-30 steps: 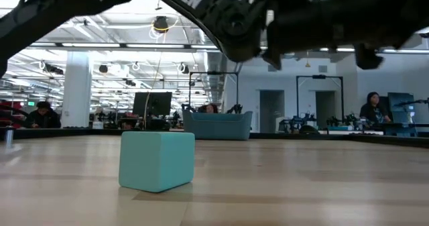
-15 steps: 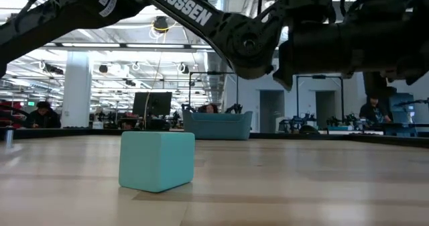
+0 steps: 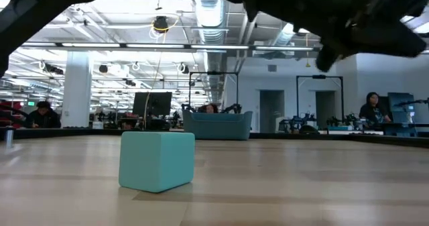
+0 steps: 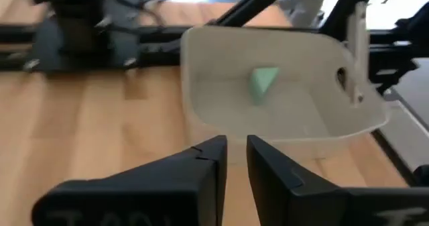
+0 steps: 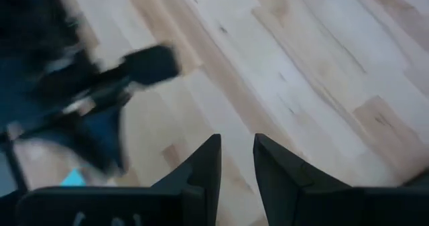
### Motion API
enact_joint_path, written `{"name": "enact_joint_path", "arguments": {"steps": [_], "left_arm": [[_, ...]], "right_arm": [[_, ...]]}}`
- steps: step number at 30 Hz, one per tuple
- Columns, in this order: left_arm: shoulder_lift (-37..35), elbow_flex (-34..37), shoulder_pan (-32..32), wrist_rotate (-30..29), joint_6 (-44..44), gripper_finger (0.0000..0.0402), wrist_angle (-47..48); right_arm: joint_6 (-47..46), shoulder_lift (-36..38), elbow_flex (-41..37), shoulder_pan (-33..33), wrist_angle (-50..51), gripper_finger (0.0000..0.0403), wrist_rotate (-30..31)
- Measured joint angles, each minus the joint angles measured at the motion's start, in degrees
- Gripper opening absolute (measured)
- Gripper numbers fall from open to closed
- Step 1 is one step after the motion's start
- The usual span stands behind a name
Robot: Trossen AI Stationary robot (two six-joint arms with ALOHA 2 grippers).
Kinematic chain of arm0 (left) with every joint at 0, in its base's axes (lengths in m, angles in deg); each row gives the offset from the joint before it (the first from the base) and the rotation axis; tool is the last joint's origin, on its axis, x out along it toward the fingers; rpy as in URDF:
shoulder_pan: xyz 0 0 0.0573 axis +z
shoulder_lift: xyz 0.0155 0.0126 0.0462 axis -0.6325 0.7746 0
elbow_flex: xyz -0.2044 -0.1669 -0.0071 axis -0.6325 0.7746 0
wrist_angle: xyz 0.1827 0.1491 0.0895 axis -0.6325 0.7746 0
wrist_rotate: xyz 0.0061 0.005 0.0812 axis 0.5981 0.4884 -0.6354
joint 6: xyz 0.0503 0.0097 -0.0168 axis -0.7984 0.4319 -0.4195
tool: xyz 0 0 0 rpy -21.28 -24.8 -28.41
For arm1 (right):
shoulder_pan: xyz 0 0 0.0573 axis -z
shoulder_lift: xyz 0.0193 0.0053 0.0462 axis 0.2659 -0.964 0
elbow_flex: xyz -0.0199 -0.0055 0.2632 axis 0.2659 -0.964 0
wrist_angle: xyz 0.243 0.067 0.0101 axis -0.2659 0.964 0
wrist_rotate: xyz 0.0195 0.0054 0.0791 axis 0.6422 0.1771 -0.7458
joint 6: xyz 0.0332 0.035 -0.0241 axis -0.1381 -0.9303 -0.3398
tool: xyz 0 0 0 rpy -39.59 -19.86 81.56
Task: Sort & place blocks by color
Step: Put the top light blue block into the gray bin
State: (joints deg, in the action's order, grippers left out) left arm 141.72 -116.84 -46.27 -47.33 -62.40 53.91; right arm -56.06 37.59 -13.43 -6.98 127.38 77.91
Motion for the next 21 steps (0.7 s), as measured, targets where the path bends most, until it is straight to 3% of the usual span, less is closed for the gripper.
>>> {"name": "enact_joint_path", "arguments": {"steps": [9,16,21], "left_arm": [[-1.7,0.0,-0.3,-0.3,1.1,0.0035,5.7],[-8.0,0.2,-1.7,-3.2,-1.9,0.0035,6.2],[-16.4,13.4,-1.0,-5.8,-1.9,0.0035,-0.4]], "right_arm": [[-3.8,4.4,-7.4,-9.4,-8.8,0.0111,1.2],[-5.6,4.4,-14.3,-15.9,-17.9,0.0117,1.4],[-7.1,4.1,-14.6,-17.8,-20.1,0.0128,4.3]]}}
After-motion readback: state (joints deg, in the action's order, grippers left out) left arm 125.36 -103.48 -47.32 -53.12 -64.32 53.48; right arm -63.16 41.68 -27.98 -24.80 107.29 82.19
